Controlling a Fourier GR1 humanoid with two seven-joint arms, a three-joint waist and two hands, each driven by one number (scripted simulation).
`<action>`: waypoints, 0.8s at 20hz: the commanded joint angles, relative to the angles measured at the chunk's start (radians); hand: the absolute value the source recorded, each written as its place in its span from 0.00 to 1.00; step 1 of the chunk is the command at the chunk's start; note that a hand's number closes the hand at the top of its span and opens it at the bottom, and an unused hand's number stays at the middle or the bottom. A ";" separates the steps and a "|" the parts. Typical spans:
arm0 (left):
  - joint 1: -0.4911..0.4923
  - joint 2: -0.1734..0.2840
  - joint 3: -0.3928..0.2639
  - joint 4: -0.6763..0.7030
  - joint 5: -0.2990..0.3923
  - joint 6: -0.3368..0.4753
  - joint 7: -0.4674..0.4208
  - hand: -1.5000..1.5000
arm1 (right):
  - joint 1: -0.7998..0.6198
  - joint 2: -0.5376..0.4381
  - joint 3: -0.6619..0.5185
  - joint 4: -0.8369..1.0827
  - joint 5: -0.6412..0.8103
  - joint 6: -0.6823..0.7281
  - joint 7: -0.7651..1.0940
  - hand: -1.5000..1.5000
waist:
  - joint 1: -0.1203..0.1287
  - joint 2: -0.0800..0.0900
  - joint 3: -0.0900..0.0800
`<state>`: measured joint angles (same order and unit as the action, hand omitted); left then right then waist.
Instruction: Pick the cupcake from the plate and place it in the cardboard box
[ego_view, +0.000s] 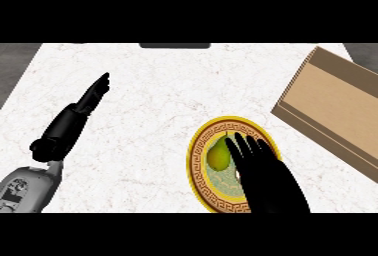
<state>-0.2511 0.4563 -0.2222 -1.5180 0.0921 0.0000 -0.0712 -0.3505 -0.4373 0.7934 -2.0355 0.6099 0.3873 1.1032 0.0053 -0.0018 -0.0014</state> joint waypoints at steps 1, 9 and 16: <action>0.049 0.006 0.018 -0.029 -0.016 -0.007 -0.009 0.50 | 0.015 0.021 -0.013 -0.013 0.038 0.084 0.137 0.00 | -0.004 -0.001 0.001; 0.057 -0.023 0.027 -0.065 -0.033 -0.010 0.017 0.50 | 0.015 0.111 0.000 0.203 0.164 0.070 0.053 0.00 | 0.000 0.000 0.001; 0.080 -0.045 0.073 0.005 -0.054 -0.065 -0.069 0.50 | 0.113 0.112 -0.062 0.100 0.215 0.113 -0.014 0.00 | -0.009 0.000 0.001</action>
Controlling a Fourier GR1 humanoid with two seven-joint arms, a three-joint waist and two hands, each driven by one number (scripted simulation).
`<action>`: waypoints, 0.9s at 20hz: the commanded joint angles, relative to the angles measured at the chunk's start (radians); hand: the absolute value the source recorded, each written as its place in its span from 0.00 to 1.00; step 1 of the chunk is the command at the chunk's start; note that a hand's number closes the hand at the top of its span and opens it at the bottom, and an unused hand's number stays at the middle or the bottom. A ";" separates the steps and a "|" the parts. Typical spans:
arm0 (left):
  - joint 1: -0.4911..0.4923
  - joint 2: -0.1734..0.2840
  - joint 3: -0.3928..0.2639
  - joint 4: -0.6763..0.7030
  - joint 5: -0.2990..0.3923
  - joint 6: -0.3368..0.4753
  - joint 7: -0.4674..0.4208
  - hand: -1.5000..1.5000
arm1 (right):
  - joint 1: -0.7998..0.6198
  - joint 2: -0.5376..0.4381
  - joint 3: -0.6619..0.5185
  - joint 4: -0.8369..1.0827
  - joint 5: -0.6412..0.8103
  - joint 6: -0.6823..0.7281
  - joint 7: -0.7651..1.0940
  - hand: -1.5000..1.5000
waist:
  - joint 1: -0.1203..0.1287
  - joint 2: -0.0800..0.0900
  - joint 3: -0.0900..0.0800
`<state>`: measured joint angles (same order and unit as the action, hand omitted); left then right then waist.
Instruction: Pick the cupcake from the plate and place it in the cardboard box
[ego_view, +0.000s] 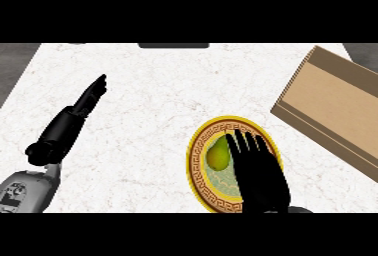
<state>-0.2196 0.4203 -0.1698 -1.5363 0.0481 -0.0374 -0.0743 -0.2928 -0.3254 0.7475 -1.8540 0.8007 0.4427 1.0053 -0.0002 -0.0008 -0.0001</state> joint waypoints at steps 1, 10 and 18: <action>0.008 -0.034 0.007 -0.005 -0.043 -0.003 -0.002 0.50 | -0.007 0.066 -0.045 0.063 0.038 0.044 0.034 0.00 | 0.002 0.000 0.000; 0.004 -0.069 0.050 0.010 -0.077 -0.059 -0.001 0.50 | 0.104 0.067 -0.080 0.074 0.150 0.042 -0.054 0.00 | -0.002 0.000 0.000; 0.033 -0.110 0.086 0.027 -0.126 -0.089 -0.062 0.50 | 0.101 0.124 -0.162 0.182 0.202 0.049 -0.147 0.00 | 0.000 0.001 0.000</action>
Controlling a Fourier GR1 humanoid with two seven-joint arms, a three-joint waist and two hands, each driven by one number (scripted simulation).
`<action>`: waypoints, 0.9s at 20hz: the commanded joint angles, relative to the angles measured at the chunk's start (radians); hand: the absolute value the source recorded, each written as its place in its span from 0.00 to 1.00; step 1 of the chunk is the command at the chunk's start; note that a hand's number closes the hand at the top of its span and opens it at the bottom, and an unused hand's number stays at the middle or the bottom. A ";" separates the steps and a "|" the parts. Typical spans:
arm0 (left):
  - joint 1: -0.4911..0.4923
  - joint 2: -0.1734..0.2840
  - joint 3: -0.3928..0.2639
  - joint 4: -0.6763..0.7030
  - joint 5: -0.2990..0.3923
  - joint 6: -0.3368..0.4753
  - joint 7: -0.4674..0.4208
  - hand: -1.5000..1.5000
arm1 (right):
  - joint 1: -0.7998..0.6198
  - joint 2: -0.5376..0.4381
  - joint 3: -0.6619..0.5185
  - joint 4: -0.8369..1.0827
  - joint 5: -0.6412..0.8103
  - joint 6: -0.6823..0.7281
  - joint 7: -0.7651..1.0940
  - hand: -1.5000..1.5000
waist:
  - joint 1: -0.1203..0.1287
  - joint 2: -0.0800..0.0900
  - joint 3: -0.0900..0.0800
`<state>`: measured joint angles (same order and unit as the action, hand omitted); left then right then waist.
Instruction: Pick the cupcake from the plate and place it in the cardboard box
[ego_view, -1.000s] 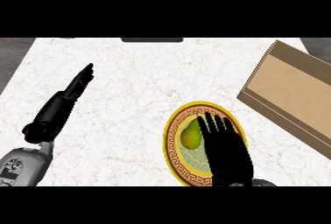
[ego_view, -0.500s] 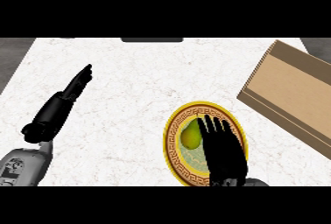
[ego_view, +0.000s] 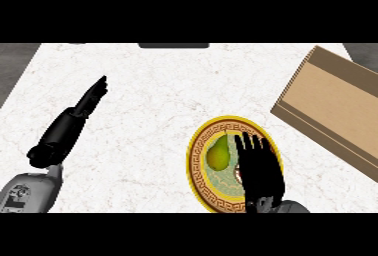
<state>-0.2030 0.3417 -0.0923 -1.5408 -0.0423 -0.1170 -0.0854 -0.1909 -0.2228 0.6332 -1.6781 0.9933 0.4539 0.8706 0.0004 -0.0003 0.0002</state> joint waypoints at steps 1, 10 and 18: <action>-0.023 -0.020 0.039 0.059 -0.015 -0.037 -0.035 0.50 | 0.024 0.025 -0.033 0.063 0.043 -0.034 -0.046 0.00 | -0.001 0.000 0.000; -0.002 -0.060 0.031 -0.013 -0.045 -0.036 0.034 0.50 | -0.016 0.007 0.012 0.094 0.135 -0.113 -0.220 1.00 | 0.001 0.000 0.000; -0.005 -0.033 0.086 0.034 -0.035 -0.085 -0.032 0.50 | -0.034 -0.031 -0.003 0.155 0.137 -0.270 -0.460 1.00 | 0.003 0.003 0.000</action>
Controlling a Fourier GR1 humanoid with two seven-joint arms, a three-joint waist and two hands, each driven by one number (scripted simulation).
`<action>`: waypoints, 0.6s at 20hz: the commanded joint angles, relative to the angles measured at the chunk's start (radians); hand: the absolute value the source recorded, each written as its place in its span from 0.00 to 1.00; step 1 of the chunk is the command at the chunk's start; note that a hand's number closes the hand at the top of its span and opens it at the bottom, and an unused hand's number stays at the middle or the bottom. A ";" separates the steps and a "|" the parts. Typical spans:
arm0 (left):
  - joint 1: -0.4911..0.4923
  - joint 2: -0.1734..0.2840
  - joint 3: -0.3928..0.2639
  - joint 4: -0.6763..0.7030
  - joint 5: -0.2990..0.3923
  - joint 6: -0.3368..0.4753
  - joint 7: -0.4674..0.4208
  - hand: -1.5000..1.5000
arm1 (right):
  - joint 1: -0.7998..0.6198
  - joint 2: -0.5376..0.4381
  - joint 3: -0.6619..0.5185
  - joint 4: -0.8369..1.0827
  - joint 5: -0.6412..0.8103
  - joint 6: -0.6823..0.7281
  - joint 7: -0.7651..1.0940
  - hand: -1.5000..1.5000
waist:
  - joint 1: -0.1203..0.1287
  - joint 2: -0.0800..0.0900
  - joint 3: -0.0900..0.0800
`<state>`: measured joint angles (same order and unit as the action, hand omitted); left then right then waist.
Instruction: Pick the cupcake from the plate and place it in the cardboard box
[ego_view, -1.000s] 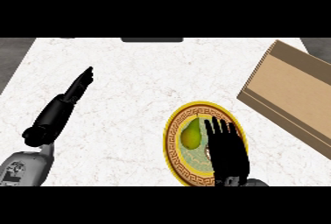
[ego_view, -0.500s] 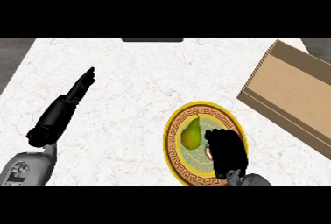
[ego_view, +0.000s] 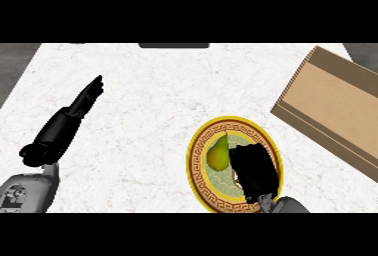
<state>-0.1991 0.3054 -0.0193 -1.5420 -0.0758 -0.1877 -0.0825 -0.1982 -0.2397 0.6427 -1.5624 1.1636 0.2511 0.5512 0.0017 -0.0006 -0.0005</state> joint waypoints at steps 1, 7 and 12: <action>-0.022 -0.019 -0.009 -0.009 -0.016 0.017 0.026 0.50 | -0.082 -0.039 -0.064 0.096 -0.107 -0.072 -0.250 1.00 | 0.013 0.006 0.002; -0.048 0.003 0.021 0.015 0.004 -0.014 0.024 0.50 | -0.121 -0.068 -0.097 0.040 -0.229 -0.110 -0.532 1.00 | 0.002 0.002 0.001; -0.022 -0.038 -0.016 -0.006 -0.041 0.020 0.032 0.50 | -0.142 -0.142 -0.166 -0.098 -0.216 -0.131 -0.593 1.00 | -0.008 -0.003 0.001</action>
<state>-0.2196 0.2846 -0.0227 -1.5274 -0.0965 -0.1847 -0.0764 -0.3284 -0.3418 0.5074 -1.5455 0.9489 0.1172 -0.0009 0.0029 0.0010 0.0006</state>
